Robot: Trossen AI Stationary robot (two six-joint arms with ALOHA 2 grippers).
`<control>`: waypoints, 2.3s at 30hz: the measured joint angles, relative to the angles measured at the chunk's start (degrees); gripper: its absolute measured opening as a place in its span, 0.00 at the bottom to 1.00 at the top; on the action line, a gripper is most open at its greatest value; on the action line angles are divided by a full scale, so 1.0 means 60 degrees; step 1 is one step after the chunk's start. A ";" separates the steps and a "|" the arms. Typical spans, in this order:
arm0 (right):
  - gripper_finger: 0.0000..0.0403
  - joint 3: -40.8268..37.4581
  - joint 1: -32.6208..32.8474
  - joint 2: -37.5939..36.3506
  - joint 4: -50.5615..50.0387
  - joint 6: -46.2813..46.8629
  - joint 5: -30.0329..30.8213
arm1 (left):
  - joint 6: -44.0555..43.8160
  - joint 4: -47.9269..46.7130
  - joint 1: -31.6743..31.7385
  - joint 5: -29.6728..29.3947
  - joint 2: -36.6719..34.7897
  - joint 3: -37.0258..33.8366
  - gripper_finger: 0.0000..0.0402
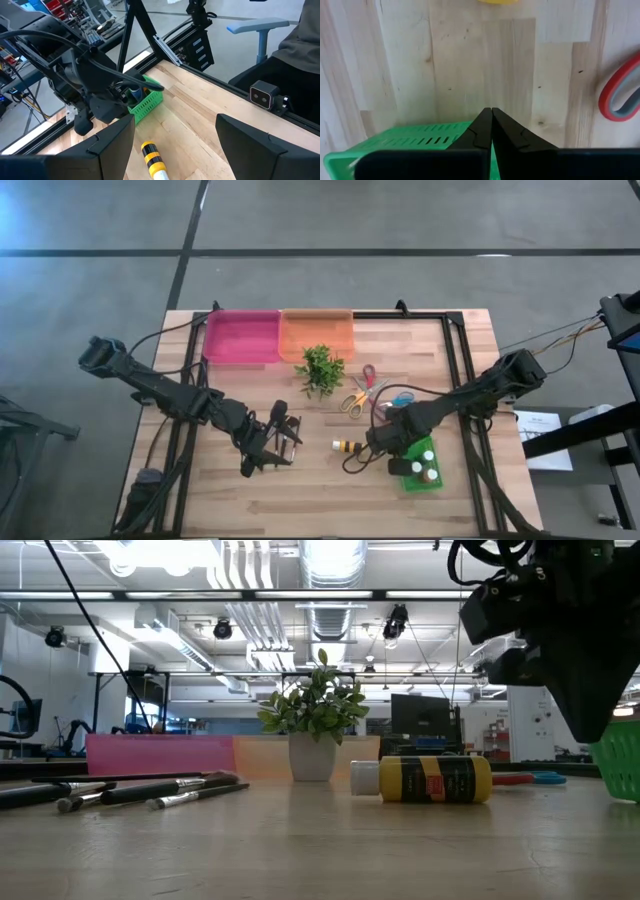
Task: Pick & Place Paint Supplies
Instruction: Adjust the green bin on the table, then put the yellow paint bottle into the green bin
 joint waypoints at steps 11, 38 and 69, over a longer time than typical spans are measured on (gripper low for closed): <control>0.02 -0.0040 -0.0007 0.0000 -0.0030 0.0014 -0.0024 | 0.0000 0.0000 -0.0004 0.0000 0.0000 0.0000 0.71; 0.02 0.0936 -0.0397 0.0000 0.2721 -0.2397 0.0670 | 0.0084 -0.0003 -0.0004 0.0000 0.0000 -0.0005 0.71; 0.61 0.2621 -0.1286 0.2941 0.4075 -0.3228 0.0654 | -0.1213 -0.2238 -0.0015 -0.0936 -0.0656 -0.0044 0.71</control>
